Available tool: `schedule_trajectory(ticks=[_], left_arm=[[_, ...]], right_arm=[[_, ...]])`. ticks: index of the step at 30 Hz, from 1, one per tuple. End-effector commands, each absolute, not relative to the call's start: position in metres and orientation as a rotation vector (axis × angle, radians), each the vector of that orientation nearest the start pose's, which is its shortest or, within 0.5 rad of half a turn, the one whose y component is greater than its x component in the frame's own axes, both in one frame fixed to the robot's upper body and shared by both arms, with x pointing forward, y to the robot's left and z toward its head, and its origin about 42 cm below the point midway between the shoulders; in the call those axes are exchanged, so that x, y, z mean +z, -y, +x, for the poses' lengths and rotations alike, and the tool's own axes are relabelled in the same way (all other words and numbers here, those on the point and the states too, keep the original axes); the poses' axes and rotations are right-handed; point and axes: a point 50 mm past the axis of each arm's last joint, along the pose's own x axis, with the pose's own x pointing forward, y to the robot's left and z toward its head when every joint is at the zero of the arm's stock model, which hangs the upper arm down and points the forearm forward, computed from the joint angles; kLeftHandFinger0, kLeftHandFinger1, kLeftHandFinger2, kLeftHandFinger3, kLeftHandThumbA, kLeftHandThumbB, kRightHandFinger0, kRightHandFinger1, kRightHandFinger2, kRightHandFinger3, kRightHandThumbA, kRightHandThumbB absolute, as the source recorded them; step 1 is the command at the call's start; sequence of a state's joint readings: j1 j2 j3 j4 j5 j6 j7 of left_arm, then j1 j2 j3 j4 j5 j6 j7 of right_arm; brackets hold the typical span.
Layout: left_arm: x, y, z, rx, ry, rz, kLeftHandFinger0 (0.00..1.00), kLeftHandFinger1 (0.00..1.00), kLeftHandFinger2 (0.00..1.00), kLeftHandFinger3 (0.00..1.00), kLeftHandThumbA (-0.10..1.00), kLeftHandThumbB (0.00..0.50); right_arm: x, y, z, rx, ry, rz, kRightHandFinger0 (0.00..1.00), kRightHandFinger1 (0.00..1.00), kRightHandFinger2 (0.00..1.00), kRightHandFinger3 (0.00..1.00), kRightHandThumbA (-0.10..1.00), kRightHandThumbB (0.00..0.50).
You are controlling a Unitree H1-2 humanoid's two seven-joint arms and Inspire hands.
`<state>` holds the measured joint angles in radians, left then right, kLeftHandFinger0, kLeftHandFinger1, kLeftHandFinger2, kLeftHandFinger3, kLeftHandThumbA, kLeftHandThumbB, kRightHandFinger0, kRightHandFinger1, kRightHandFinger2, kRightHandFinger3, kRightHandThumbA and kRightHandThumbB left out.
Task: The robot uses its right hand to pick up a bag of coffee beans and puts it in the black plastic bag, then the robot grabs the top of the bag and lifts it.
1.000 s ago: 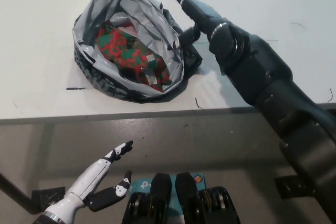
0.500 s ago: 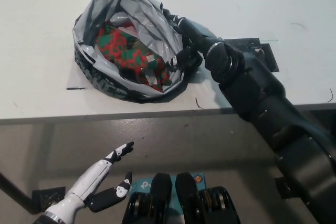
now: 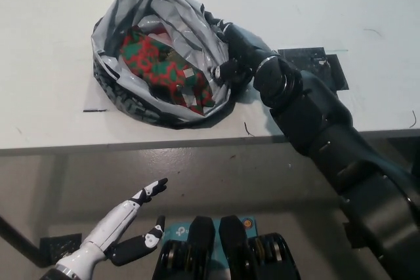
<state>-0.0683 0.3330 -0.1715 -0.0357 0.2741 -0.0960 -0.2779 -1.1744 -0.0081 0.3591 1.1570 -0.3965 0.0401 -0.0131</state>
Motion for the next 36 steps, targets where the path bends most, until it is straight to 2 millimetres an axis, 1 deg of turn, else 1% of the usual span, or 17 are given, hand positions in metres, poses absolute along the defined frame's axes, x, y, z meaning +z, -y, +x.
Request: schedule_trajectory(ticks=[1, 4, 8, 9, 15, 16, 20, 24, 26, 27, 28, 29, 30, 31, 32, 35, 36], left_arm=[[0.139, -0.252, 0.302, -0.481, 0.156, 0.665, 1.0, 1.0, 1.0, 1.0, 0.36, 0.254], [0.138, -0.252, 0.303, -0.48, 0.162, 0.66, 1.0, 1.0, 1.0, 1.0, 0.36, 0.255], [0.138, -0.252, 0.303, -0.477, 0.156, 0.656, 1.0, 1.0, 1.0, 1.0, 0.35, 0.259], [0.14, -0.251, 0.306, -0.479, 0.158, 0.658, 1.0, 1.0, 1.0, 1.0, 0.35, 0.255], [0.14, -0.251, 0.308, -0.48, 0.16, 0.657, 1.0, 1.0, 1.0, 1.0, 0.33, 0.253], [0.14, -0.251, 0.308, -0.48, 0.161, 0.657, 1.0, 1.0, 1.0, 1.0, 0.33, 0.253], [0.142, -0.25, 0.31, -0.482, 0.163, 0.656, 1.0, 1.0, 1.0, 1.0, 0.34, 0.258], [0.143, -0.25, 0.311, -0.485, 0.165, 0.659, 1.0, 1.0, 1.0, 1.0, 0.33, 0.255], [0.143, -0.25, 0.312, -0.485, 0.165, 0.657, 1.0, 1.0, 1.0, 1.0, 0.33, 0.253], [0.143, -0.25, 0.312, -0.485, 0.165, 0.655, 1.0, 1.0, 1.0, 1.0, 0.33, 0.253], [0.143, -0.25, 0.312, -0.485, 0.173, 0.653, 1.0, 1.0, 1.0, 1.0, 0.32, 0.254], [0.143, -0.25, 0.312, -0.485, 0.176, 0.653, 1.0, 1.0, 1.0, 1.0, 0.32, 0.254], [0.143, -0.25, 0.313, -0.483, 0.178, 0.654, 1.0, 1.0, 1.0, 1.0, 0.31, 0.254], [0.144, -0.25, 0.315, -0.482, 0.181, 0.656, 1.0, 1.0, 1.0, 1.0, 0.32, 0.257], [0.144, -0.25, 0.315, -0.481, 0.183, 0.656, 1.0, 1.0, 1.0, 1.0, 0.31, 0.255], [0.145, -0.25, 0.315, -0.479, 0.179, 0.661, 1.0, 1.0, 1.0, 1.0, 0.32, 0.257], [0.145, -0.25, 0.315, -0.478, 0.179, 0.663, 1.0, 1.0, 1.0, 1.0, 0.32, 0.257]], right_arm=[[0.299, 0.055, 0.565, 0.19, 0.171, -0.865, 0.42, 0.51, 0.66, 0.95, 0.37, 0.249], [0.298, 0.055, 0.565, 0.159, 0.131, -0.825, 0.26, 0.33, 0.44, 0.67, 0.23, 0.184], [0.298, 0.056, 0.566, 0.154, 0.105, -0.771, 0.11, 0.18, 0.28, 0.49, 0.13, 0.164], [0.302, 0.058, 0.567, 0.151, 0.097, -0.752, 0.03, 0.1, 0.22, 0.41, 0.12, 0.153], [0.305, 0.06, 0.568, 0.157, 0.087, -0.682, 0.0, 0.02, 0.15, 0.38, 0.11, 0.147], [0.304, 0.061, 0.568, 0.159, 0.082, -0.675, 0.02, 0.07, 0.19, 0.38, 0.13, 0.148], [0.305, 0.062, 0.569, 0.156, 0.066, -0.654, 0.0, 0.06, 0.19, 0.34, 0.14, 0.169], [0.306, 0.062, 0.57, 0.152, 0.03, -0.606, 0.11, 0.19, 0.28, 0.33, 0.16, 0.178], [0.307, 0.06, 0.57, 0.16, 0.007, -0.547, 0.0, 0.02, 0.14, 0.31, 0.17, 0.166], [0.309, 0.059, 0.57, 0.162, -0.013, -0.51, 0.0, 0.02, 0.14, 0.31, 0.14, 0.166], [0.312, 0.058, 0.571, 0.184, -0.074, -0.364, 0.0, 0.0, 0.06, 0.3, 0.09, 0.138], [0.313, 0.057, 0.571, 0.194, -0.094, -0.309, 0.0, 0.0, 0.06, 0.3, 0.09, 0.138], [0.316, 0.057, 0.572, 0.205, -0.13, -0.174, 0.0, 0.05, 0.13, 0.32, 0.0, 0.161], [0.32, 0.056, 0.573, 0.223, -0.188, 0.065, 0.0, 0.09, 0.26, 0.4, -0.07, 0.18], [0.322, 0.055, 0.573, 0.229, -0.21, 0.166, 0.0, 0.13, 0.4, 0.43, -0.09, 0.197], [0.33, 0.049, 0.571, 0.276, -0.288, 0.463, 0.0, 0.09, 0.53, 0.26, -0.1, 0.147], [0.331, 0.045, 0.57, 0.289, -0.288, 0.502, 0.0, 0.08, 0.58, 0.32, -0.1, 0.114]])
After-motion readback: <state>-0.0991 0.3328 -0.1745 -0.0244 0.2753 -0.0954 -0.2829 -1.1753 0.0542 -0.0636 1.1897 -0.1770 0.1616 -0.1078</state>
